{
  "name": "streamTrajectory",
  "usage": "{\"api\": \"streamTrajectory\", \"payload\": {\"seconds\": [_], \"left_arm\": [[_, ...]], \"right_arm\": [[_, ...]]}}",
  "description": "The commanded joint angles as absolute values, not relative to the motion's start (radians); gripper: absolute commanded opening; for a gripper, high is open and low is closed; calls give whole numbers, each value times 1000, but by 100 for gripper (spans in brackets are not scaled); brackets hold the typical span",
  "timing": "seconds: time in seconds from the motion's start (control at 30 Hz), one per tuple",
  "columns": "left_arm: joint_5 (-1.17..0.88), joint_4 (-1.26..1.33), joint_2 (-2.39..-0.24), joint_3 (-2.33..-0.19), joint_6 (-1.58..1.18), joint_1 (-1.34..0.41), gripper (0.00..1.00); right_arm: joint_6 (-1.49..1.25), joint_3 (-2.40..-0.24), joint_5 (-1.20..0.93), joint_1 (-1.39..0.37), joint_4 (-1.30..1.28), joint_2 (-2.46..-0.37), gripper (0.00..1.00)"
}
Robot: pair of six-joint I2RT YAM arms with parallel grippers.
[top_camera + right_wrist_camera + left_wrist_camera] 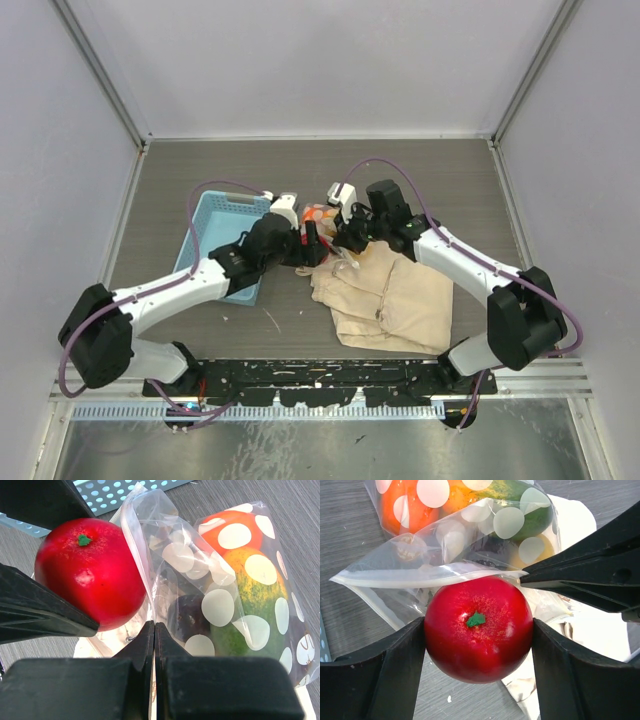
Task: Open the zip-top bag and remove the fake food
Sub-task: Pick up the fake fruit from the zipper food storage bag.
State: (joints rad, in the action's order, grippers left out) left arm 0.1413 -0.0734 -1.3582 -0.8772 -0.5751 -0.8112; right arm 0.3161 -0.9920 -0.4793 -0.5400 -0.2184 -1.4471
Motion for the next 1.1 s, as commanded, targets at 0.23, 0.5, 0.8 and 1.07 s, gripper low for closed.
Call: {"api": "streamTrajectory", "payload": {"seconds": [0.23, 0.5, 0.8, 1.07], "left_arm": [[113, -48, -1165, -810, -624, -778, 43], [84, -232, -1029, -814, -553, -691, 42], [53, -306, -914, -804, -514, -530, 41], [34, -284, -936, -788, -516, -426, 38]], "right_arm": [[338, -1035, -474, -537, -214, -1421, 1], [348, -1034, -486, -528, -216, -1414, 1], [350, -1031, -492, -519, -215, -1411, 1], [350, -1029, -495, -507, -213, -1408, 1]]}}
